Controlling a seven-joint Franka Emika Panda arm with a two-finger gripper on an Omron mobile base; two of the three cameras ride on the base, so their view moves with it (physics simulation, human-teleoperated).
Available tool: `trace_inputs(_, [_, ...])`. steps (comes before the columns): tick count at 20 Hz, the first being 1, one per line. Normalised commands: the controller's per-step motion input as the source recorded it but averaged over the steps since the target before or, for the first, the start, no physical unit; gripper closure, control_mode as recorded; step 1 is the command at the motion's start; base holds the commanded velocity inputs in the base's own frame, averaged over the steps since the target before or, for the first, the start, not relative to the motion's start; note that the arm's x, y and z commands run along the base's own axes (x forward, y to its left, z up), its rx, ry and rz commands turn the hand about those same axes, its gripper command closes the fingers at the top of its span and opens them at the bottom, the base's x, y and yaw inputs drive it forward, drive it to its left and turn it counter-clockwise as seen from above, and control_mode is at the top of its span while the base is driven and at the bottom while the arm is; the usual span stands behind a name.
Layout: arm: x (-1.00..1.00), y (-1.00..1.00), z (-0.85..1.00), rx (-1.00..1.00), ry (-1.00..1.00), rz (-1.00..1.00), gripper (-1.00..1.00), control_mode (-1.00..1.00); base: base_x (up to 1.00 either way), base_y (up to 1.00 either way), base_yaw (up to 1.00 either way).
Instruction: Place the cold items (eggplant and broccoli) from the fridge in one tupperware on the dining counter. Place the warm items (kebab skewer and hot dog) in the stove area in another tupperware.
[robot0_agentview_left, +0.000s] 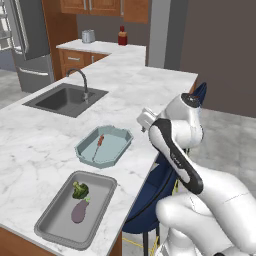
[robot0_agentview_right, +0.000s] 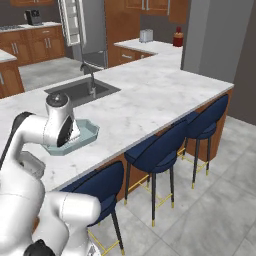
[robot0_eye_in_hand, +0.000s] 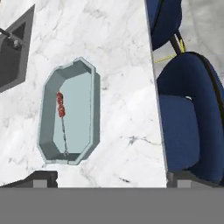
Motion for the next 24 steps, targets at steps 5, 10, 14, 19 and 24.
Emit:
trace_inputs(5, [-1.0,-0.32,-0.13,-0.06,0.11,-0.15,-1.0,-1.0,0.0,0.0,0.0])
trace_inputs(10, [-1.0,-0.55,-0.47,-0.02,-0.01,-0.03,-1.0,-1.0,0.0,0.0,0.0])
trace_inputs(14, [-0.72,-0.5,-0.59,0.0,-0.04,0.0,-1.0,-1.0,0.0,0.0,0.0])
trace_inputs(19, [0.02,0.01,-0.26,-0.02,0.03,0.0,-1.0,-1.0,0.0,0.0,0.0])
trace_inputs(24, [0.02,0.02,-0.14,-0.02,0.01,0.0,-1.0,1.0,-0.21,0.0,0.21])
